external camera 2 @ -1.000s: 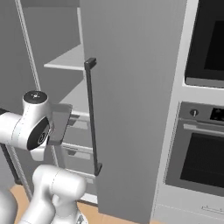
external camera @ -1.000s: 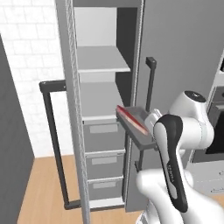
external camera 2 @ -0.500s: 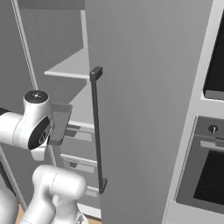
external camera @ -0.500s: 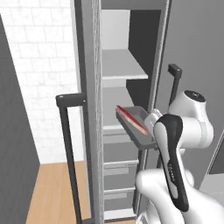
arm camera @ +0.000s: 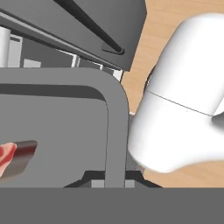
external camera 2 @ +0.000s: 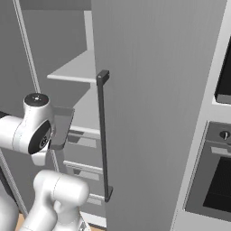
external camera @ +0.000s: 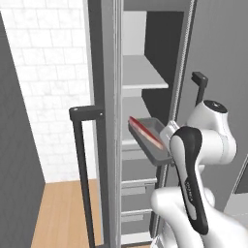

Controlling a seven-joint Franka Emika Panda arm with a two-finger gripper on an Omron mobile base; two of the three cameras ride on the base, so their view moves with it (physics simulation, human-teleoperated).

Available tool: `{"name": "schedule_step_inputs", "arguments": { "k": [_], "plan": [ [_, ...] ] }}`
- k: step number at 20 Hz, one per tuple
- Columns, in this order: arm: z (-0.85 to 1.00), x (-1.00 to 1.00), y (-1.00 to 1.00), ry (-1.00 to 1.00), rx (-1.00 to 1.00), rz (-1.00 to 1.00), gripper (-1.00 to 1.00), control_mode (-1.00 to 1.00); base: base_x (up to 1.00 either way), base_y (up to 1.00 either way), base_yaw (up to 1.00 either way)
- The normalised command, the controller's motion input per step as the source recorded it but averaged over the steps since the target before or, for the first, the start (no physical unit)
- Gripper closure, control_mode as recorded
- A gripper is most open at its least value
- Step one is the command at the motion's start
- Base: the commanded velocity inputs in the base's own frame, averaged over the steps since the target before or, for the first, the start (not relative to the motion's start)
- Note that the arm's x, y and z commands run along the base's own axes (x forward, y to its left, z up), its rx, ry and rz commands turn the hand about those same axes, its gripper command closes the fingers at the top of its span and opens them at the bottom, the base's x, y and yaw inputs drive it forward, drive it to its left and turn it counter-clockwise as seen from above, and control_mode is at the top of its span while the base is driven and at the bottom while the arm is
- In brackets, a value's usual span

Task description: Take the meat container that has the steak and place it on the second highest rack of the freezer. Then take the vegetable container that has the sweet potato and corn and place it on the highest rack of the freezer.

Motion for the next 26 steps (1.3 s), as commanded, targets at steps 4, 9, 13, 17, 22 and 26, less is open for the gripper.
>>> {"name": "schedule_step_inputs", "arguments": {
  "k": [4, 9, 13, 17, 22, 26],
  "plan": [
    [0.00, 0.21, 0.00, 0.00, 0.00, 0.00, 1.00, -1.00, 0.00, -0.01, 0.00],
    [0.00, 0.86, 0.00, 0.02, 0.00, -0.08, 1.00, -1.00, 0.00, 0.00, 0.00],
    [-0.08, 0.99, 0.01, 0.10, 0.00, -0.09, 1.00, -1.00, 0.00, 0.00, 0.00],
    [-0.62, 0.74, 0.24, 0.00, -0.11, -0.11, 1.00, -1.00, 0.00, 0.00, 0.00],
    [-0.28, 0.88, 0.00, 0.01, -0.05, -0.03, 1.00, -1.00, 0.00, 0.00, 0.00],
    [-0.24, 0.62, 0.00, 0.02, -0.01, 0.00, 1.00, -1.00, 0.00, 0.00, 0.00]
  ]
}}
